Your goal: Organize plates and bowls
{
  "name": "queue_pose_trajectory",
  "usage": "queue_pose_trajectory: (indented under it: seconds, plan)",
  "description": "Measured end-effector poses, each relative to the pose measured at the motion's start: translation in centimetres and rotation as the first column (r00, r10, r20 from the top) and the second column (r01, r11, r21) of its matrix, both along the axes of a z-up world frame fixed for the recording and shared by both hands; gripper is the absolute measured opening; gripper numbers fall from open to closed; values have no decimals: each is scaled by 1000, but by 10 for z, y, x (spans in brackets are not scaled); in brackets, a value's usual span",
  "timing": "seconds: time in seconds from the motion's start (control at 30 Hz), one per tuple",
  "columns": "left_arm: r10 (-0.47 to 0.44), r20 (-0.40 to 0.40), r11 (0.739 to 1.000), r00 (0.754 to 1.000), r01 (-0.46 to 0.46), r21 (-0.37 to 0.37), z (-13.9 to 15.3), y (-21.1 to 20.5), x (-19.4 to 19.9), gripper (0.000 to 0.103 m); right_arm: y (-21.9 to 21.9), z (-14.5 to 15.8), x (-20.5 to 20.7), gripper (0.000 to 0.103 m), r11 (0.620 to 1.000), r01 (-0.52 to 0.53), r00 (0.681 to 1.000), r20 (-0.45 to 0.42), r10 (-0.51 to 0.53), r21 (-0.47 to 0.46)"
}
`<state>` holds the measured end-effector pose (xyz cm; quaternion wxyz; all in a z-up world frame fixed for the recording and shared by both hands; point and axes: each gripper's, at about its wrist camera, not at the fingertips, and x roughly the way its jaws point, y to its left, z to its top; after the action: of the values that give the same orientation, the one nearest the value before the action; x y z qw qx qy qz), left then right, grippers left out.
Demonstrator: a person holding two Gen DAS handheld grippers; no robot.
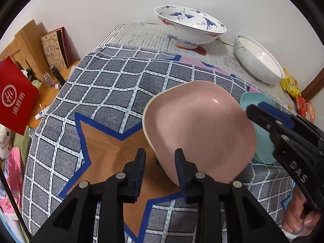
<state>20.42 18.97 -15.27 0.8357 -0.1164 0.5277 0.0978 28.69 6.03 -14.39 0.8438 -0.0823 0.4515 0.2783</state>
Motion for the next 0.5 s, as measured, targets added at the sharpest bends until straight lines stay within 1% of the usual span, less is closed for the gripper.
queue_pose_trajectory:
  seconds: [0.1, 0.17, 0.2, 0.27, 0.33, 0.5]
  plan:
    - [-14, 5, 1000, 1000, 14, 11, 6, -8, -2, 28, -19, 8, -10, 26, 999, 34, 999, 8, -34, 11]
    - [-27, 16, 1000, 1000, 27, 15, 12, -15, -2, 28, -36, 14, -15, 27, 997, 74, 997, 14, -74, 8]
    - [-37, 23, 999, 999, 36, 17, 15, -21, -2, 30, -46, 17, -18, 28, 995, 98, 995, 20, -98, 7]
    - [-57, 36, 998, 998, 56, 26, 22, -31, -1, 38, -68, 23, -23, 32, 988, 155, 987, 35, -155, 5]
    - [-80, 57, 996, 995, 78, 36, 30, -43, 1, 43, -87, 27, -27, 37, 980, 200, 978, 52, -200, 3]
    - [-139, 88, 990, 986, 135, 46, 44, -71, 14, 49, -133, 33, -32, 38, 958, 286, 957, 60, -285, -9]
